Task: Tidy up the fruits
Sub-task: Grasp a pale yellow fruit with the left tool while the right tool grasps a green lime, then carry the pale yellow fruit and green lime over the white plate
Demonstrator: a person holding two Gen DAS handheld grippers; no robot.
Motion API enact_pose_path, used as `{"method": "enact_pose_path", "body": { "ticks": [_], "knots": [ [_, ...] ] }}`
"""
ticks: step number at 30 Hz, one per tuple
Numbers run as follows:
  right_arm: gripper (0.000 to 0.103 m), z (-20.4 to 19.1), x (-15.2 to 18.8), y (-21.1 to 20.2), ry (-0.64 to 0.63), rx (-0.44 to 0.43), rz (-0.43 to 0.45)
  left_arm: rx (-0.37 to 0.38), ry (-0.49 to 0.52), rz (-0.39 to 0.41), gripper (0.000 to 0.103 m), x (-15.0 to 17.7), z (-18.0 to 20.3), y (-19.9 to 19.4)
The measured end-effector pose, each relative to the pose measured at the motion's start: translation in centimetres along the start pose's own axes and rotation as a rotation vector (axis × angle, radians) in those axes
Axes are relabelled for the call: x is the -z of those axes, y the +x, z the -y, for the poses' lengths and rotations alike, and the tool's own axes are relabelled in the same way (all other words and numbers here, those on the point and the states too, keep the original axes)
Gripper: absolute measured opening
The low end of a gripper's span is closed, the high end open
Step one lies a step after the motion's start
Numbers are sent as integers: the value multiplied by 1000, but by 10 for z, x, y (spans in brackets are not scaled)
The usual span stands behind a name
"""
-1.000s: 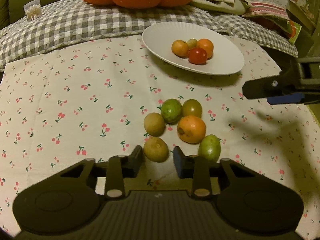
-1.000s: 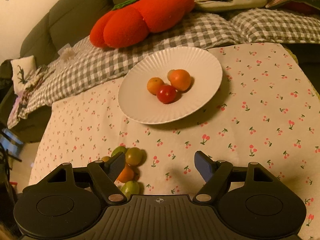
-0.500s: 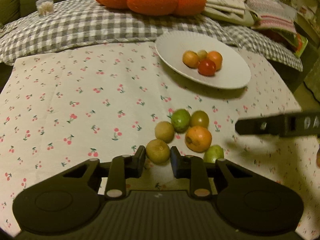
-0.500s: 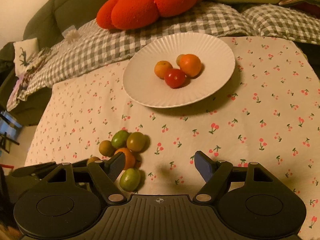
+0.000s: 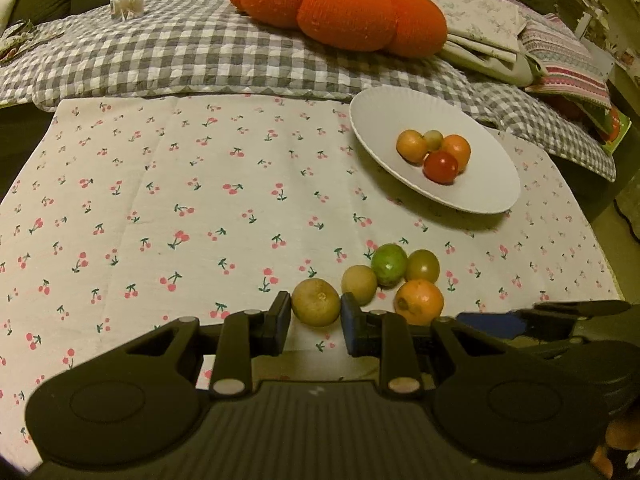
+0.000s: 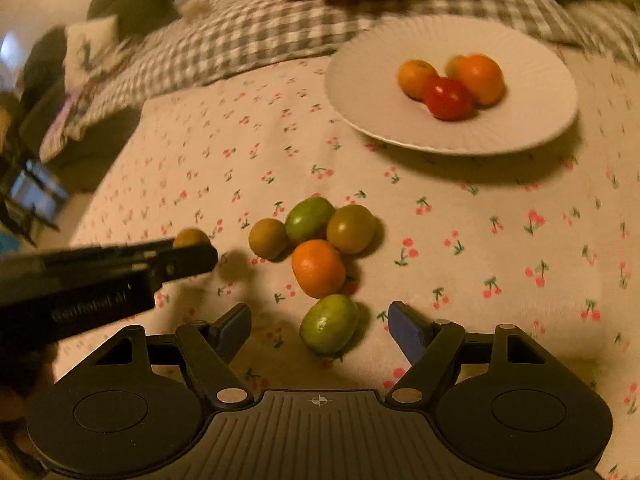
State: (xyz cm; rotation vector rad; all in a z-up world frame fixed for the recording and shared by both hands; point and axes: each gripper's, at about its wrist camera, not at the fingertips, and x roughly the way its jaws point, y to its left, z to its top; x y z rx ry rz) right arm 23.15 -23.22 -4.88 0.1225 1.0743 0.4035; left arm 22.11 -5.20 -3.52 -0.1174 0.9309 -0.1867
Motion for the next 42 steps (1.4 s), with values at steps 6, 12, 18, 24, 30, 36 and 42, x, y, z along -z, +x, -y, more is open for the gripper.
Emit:
{"method": "enact_pose_path", "body": {
  "ticks": [6,12,18,24,30,36,42],
  "knots": [
    [30,-5,3,-2,-8,18,-13,4,-3,5,25,-1,1,-2],
    [30,-2,-1,-12,15,15,14,4,-9,8,25,-1,0,-2],
    [30,12,-8,-24,60,23,47,1,-13,16,25,-2,0,-3],
    [30,23,-15,-33,98,29,80,-2,-15,22,25,-1,1,-3],
    [30,29,-17,-39,119,35,100,6,-18,48,25,-8,3,-6],
    [30,42,-22,-49,156,41,132,35,5,83,25,-17,12,-7],
    [30,56,-27,-57,199,54,165,57,32,140,25,-26,21,-4]
  ]
}}
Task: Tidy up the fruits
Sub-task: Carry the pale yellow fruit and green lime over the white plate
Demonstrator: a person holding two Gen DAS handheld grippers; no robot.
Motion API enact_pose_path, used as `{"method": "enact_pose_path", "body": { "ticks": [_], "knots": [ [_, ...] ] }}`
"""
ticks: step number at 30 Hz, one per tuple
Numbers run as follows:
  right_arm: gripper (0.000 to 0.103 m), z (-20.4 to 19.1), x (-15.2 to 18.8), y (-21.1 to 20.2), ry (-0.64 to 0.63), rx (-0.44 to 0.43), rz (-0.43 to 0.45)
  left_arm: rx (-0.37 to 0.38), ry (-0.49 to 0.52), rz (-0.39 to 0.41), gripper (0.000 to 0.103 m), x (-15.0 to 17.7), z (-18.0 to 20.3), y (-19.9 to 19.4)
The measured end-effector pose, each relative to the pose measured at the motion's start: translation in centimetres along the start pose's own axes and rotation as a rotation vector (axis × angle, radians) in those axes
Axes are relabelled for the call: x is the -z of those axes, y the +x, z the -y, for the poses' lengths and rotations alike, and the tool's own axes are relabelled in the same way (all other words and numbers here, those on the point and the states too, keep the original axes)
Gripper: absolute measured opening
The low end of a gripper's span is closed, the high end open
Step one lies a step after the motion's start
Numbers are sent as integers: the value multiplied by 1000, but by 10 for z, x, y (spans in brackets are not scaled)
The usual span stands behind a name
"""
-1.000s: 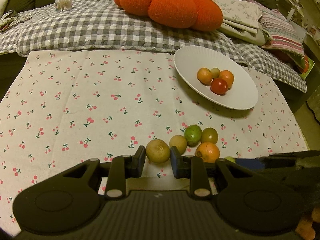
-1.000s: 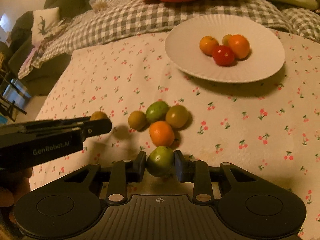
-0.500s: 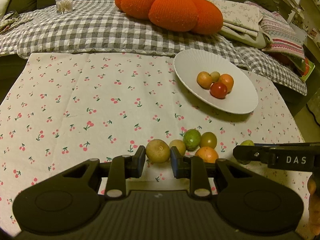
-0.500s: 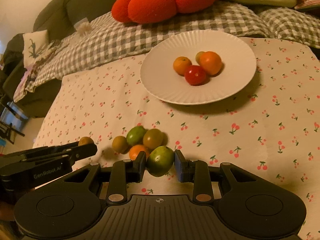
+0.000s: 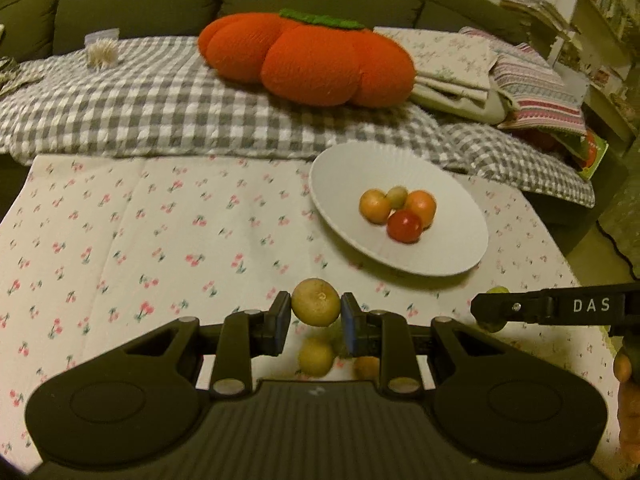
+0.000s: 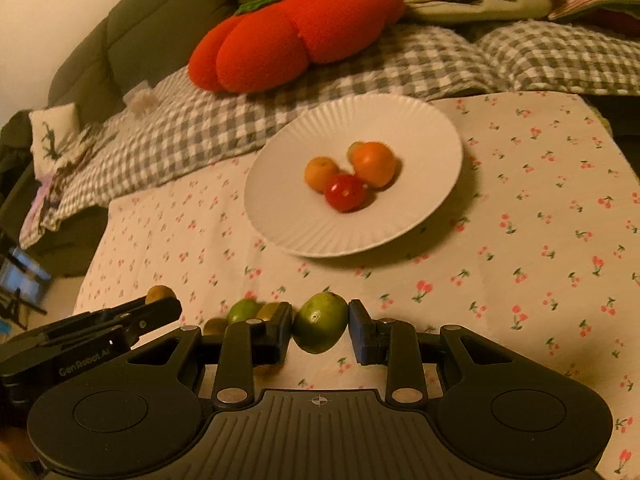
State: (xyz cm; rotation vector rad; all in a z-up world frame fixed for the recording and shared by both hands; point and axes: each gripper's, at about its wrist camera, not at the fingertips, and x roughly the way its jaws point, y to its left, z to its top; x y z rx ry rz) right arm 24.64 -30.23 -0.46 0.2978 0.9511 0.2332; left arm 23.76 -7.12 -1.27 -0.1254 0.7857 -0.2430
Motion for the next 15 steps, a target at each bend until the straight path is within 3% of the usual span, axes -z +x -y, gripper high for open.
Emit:
{"method": "enact_pose_path", "body": {
  "ticks": [15],
  "knots": [
    [30,20,-25,-8,90,1,98,79,132,90,25,-11,28,26]
  ]
}}
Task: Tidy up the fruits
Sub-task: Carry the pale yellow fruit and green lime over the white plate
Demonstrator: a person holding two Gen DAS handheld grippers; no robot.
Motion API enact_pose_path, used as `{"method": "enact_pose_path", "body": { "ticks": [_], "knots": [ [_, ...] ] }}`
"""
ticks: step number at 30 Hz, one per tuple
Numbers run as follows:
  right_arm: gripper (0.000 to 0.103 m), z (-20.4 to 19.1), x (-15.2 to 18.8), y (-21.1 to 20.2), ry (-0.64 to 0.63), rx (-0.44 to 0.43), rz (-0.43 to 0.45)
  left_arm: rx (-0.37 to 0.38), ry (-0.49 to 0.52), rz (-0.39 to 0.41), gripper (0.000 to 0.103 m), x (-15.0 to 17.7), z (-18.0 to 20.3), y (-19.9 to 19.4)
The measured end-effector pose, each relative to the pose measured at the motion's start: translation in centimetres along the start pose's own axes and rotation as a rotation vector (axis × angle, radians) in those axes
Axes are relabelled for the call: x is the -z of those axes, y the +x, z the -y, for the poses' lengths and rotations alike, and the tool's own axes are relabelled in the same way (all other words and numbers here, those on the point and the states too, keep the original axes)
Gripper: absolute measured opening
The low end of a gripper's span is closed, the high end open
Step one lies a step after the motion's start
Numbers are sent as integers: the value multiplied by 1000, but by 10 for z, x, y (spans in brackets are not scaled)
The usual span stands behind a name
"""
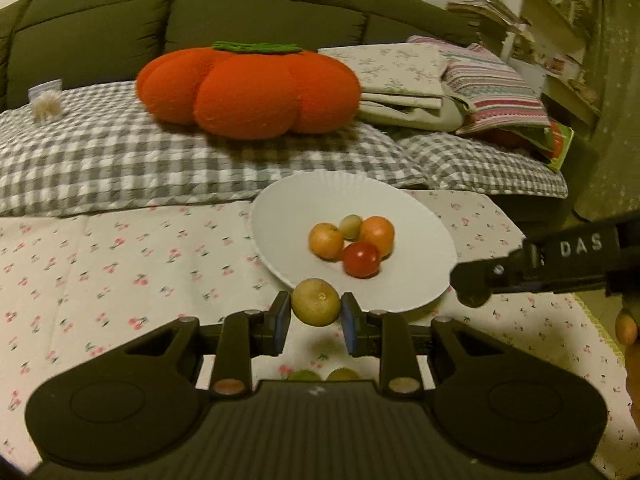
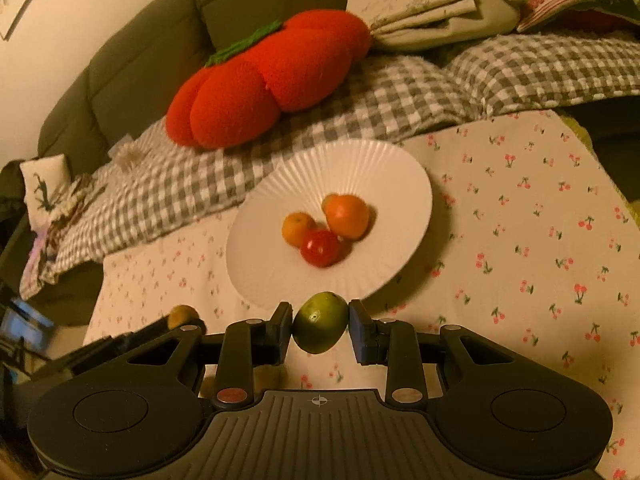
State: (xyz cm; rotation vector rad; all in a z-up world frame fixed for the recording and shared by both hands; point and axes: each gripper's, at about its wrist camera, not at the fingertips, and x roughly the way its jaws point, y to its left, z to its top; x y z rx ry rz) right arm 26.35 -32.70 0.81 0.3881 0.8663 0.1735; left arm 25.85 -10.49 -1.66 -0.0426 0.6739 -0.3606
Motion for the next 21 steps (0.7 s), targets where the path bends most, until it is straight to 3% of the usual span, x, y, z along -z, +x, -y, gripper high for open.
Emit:
{"method": "enact_pose_path", "body": {
  "ticks": [13,21],
  "knots": [
    [30,3,-13,23,-40,22,39,12,53,-20,25,-6,11,43],
    [30,6,-12,40,-76,51,32,6,90,-10,26,-5,17,49]
  ]
}}
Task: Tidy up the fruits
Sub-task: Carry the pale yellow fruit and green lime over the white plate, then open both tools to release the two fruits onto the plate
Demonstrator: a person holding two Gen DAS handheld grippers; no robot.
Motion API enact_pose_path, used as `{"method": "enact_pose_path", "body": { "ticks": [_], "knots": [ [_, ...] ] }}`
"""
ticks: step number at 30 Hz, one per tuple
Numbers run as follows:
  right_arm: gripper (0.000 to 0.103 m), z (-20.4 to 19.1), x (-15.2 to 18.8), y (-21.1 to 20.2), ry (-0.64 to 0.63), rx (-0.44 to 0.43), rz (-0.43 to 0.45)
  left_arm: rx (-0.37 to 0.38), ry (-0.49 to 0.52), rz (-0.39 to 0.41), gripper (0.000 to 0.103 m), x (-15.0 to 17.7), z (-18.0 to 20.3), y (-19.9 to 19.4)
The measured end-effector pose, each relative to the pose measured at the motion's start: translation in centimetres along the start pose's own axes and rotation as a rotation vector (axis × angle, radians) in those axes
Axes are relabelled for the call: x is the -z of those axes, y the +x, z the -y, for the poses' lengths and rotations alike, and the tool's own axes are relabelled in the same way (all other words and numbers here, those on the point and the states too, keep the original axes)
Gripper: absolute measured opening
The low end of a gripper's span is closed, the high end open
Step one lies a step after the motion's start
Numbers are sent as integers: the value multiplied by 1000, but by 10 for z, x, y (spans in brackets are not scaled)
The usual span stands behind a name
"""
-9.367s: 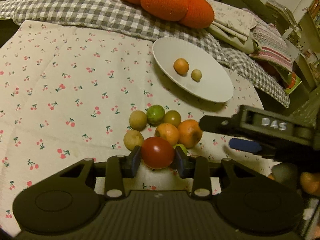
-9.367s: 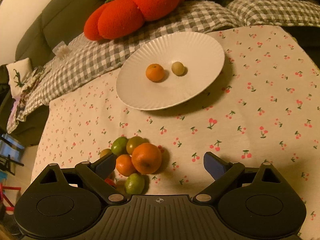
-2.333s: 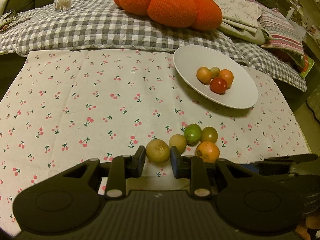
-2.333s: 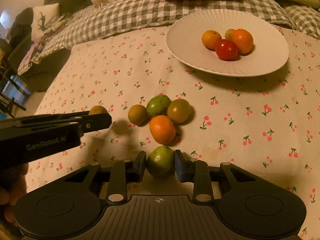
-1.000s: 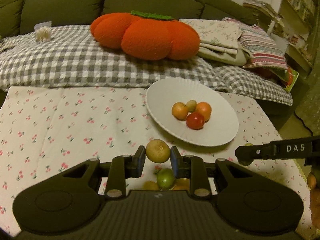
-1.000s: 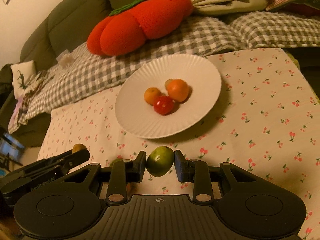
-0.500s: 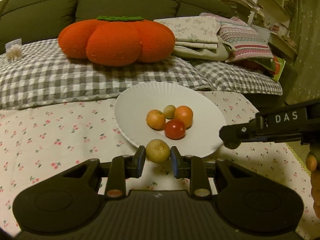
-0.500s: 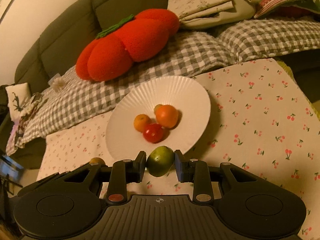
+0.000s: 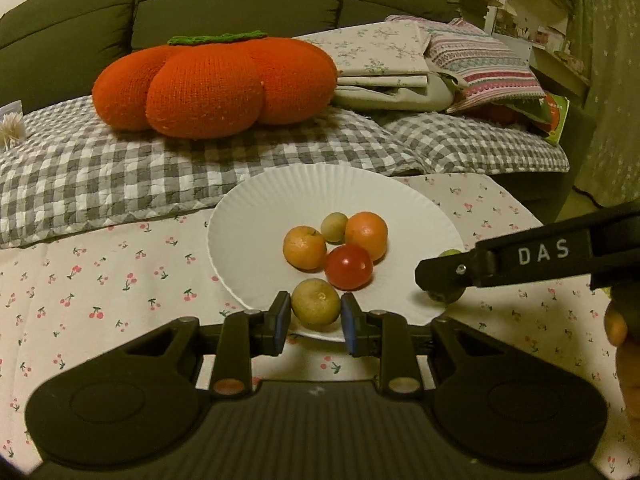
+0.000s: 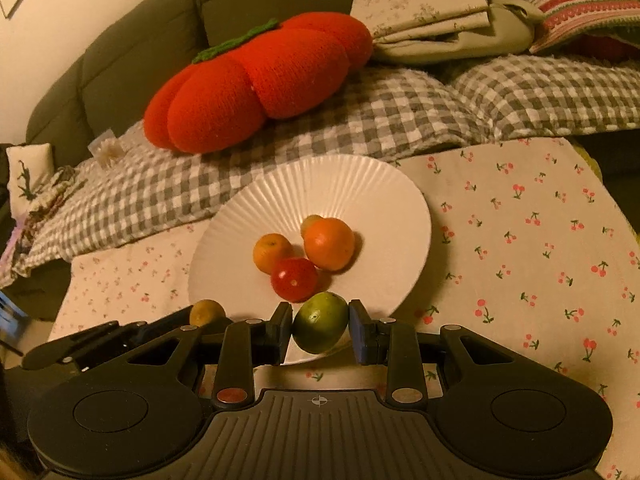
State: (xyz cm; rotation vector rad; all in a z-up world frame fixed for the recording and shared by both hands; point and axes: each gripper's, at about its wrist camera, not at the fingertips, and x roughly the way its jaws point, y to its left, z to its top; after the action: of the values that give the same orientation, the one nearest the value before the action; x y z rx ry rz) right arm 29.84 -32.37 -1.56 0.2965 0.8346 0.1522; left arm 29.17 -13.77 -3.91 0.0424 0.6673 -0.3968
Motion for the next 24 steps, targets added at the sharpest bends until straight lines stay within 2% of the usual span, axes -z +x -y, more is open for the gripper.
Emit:
{"method": "enact_pose_path", "body": {
  "ticks": [4,6,9,15,24],
  "knots": [
    [31,1,-1,0,1,5,10,-10,-6,10,50,-1,-2,-3],
    [31,1,-1,-1,4,12,13,-7,-17,16,53,-3,-3,-5],
    [42,3,-2,-4,12,21,21,-7,-37,21,53,-5,-6,-10],
    [44,11,-8,-13,69,20,46,-7,-87,11,53,-5,-11,-16],
    [50,17,-6,-24,139,31,25,-30,-166,-61,53,-1,-22,-29]
  ]
}}
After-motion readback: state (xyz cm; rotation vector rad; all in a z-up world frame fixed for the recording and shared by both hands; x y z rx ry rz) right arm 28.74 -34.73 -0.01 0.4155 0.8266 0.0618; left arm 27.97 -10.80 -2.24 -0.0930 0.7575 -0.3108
